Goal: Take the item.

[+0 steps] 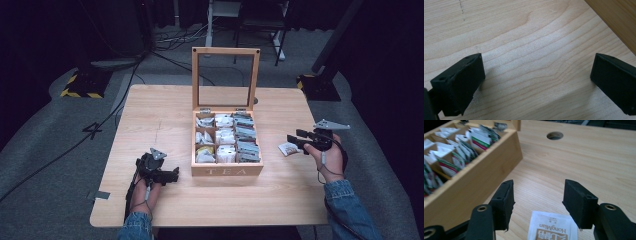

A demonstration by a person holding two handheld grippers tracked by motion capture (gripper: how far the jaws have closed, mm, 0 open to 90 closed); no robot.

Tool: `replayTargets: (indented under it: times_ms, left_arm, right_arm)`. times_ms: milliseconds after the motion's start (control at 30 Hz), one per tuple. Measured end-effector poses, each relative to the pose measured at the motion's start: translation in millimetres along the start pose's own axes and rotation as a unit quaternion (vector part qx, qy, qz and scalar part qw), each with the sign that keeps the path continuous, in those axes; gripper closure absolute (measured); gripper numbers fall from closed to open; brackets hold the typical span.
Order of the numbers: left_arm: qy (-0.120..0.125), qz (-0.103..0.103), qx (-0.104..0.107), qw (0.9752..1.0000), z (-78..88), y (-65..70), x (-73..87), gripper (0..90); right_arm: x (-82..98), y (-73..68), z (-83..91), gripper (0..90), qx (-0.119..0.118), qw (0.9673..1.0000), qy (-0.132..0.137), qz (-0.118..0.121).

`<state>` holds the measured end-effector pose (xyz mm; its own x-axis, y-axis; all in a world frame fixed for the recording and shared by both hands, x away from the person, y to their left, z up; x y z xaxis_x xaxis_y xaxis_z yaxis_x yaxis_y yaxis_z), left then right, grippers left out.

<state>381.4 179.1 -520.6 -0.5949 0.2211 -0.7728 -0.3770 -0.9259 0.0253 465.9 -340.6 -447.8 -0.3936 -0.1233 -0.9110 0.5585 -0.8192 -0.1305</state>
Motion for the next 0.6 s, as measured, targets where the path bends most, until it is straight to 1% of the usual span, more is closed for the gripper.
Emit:
replayTargets:
  times_ms: [67, 100, 167, 267, 400, 433, 500, 567, 600]
  left_arm:
    - [0.0, 0.0, 0.0, 1.0, 0.0, 0.0, 0.0, 0.0]
    - [0.0, -0.001, 0.0, 1.0, -0.1, -0.1, 0.0, 0.0]
    - [0.0, 0.0, 0.0, 1.0, 0.0, 0.0, 0.0, 0.0]
    - [0.001, 0.0, 0.0, 1.0, -0.1, 0.0, 0.0, 0.0]
    - [0.0, 0.001, 0.0, 1.0, -0.2, 0.1, -0.1, 0.0]
    - [0.0, 0.0, 0.0, 1.0, -0.3, 0.0, -0.2, 0.0]
    - [0.0, 0.0, 0.0, 1.0, -0.4, -0.1, -0.3, 0.0]
    - [0.0, 0.0, 0.0, 1.0, -0.4, -0.1, -0.4, 0.0]
    - [0.0, 0.0, 0.0, 1.0, -0.4, -0.1, -0.4, 0.0]
  right_arm:
    - [-3.0, -6.0, 5.8, 42.9, -0.008, 0.9999, 0.006, 0.006]
    - [-4.6, -11.4, 10.5, 42.7, -0.016, 0.9997, 0.011, 0.012]
    - [-5.0, -13.6, 12.5, 42.4, -0.017, 0.9997, 0.011, 0.012]
    - [-5.4, -20.9, 20.4, 42.1, -0.029, 0.9993, 0.013, 0.018]
    - [-5.3, -29.4, 30.2, 42.0, -0.043, 0.9988, 0.016, 0.019]
    - [-5.3, -32.5, 33.6, 42.0, -0.049, 0.9984, 0.016, 0.024]
    - [-5.8, -38.7, 39.6, 41.9, -0.057, 0.9978, 0.021, 0.026]
    - [-6.4, -47.9, 47.7, 41.9, -0.072, 0.9965, 0.027, 0.031]
    - [-6.4, -47.9, 47.7, 41.9, -0.072, 0.9965, 0.027, 0.031]
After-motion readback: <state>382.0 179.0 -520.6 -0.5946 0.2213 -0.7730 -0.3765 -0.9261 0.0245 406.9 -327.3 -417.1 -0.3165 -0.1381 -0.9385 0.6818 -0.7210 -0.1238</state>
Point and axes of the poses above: each handheld gripper's, and its own axes: z roughly backward along the jaws, x roughly out of its underside, y roughly to its right, the point moved 2 cm from there along -z, roughly forward along the jaws, and after that the axes turned 9 degrees about y, right-handed, at the moved point
